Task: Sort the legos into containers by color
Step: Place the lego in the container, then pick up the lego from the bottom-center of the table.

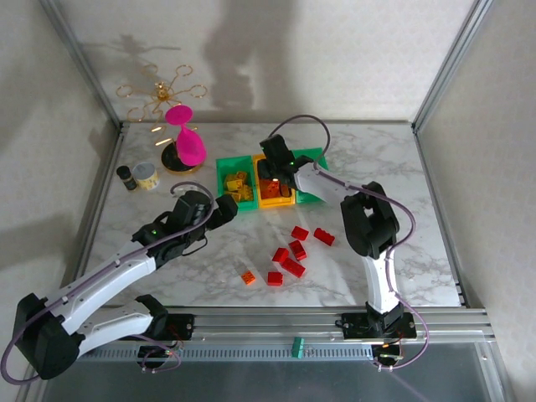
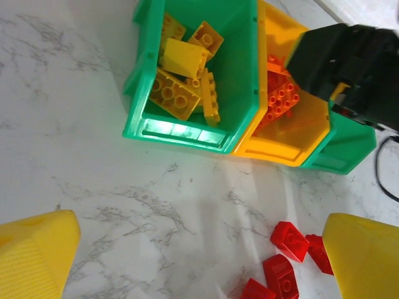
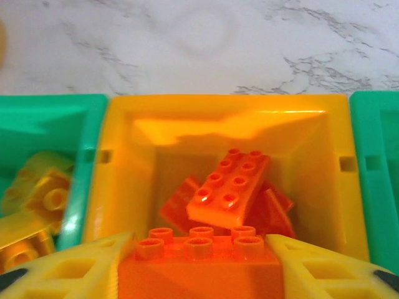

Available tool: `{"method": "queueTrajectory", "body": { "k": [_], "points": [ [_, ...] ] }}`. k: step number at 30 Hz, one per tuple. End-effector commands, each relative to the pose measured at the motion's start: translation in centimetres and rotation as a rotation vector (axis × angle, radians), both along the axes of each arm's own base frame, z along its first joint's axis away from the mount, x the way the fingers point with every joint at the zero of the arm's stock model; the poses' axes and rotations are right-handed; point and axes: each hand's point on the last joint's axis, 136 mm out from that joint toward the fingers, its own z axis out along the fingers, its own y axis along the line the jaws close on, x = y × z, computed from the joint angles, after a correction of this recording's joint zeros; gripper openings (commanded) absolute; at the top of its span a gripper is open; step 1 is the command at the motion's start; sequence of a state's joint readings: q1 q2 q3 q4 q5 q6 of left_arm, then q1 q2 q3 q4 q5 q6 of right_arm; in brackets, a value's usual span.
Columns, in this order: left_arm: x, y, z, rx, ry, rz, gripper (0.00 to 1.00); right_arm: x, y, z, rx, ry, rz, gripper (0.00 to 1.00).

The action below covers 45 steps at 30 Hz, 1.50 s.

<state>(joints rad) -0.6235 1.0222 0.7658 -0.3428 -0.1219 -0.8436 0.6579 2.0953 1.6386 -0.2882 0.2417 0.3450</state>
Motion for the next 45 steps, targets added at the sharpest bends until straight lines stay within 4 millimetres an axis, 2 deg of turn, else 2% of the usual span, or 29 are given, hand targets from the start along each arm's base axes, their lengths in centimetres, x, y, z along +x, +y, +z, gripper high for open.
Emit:
{"method": "queueTrajectory", "body": {
  "k": [1, 3, 6, 9, 13, 22, 27, 33, 39, 45],
  "points": [
    [1.0, -0.6, 1.9, -0.019, -0.047, -0.019, 1.00, 1.5, -0.1, 1.3, -0.039, -0.037, 0.002, 0.58],
    [1.0, -0.7, 1.9, -0.021, -0.048, -0.020, 1.00, 1.4, 0.2, 2.5, -0.020, -0.059, 0.015, 0.61],
    [0.8, -0.5, 1.9, -0.024, -0.046, -0.017, 1.00, -0.1, 0.9, 4.4, 0.035, -0.074, 0.058, 0.64],
    [0.3, -0.2, 2.0, -0.032, -0.045, -0.009, 1.00, -2.5, 0.7, 6.0, 0.042, -0.094, 0.086, 0.66],
    [-0.6, 0.8, 1.5, -0.032, -0.030, 0.014, 1.00, -7.2, 1.3, 6.1, 0.022, -0.078, 0.155, 0.68],
    [-3.8, 4.0, -0.6, 0.001, 0.041, 0.090, 1.00, -19.1, 2.1, 2.5, -0.060, 0.067, 0.368, 0.74],
    [-5.6, 5.5, -2.3, -0.011, 0.077, 0.132, 1.00, -24.4, 2.7, 0.2, -0.076, 0.193, 0.401, 0.75],
    [-7.0, 6.3, -2.9, -0.027, 0.108, 0.148, 1.00, -29.8, 4.3, -2.4, -0.131, 0.278, 0.479, 0.74],
    [-7.7, 6.8, -2.9, -0.029, 0.120, 0.161, 1.00, -33.3, 5.1, -4.5, -0.160, 0.328, 0.530, 0.69],
    [-8.0, 7.4, -3.1, -0.019, 0.126, 0.183, 1.00, -33.9, 5.2, -6.8, -0.230, 0.337, 0.521, 0.67]
  ]
}}
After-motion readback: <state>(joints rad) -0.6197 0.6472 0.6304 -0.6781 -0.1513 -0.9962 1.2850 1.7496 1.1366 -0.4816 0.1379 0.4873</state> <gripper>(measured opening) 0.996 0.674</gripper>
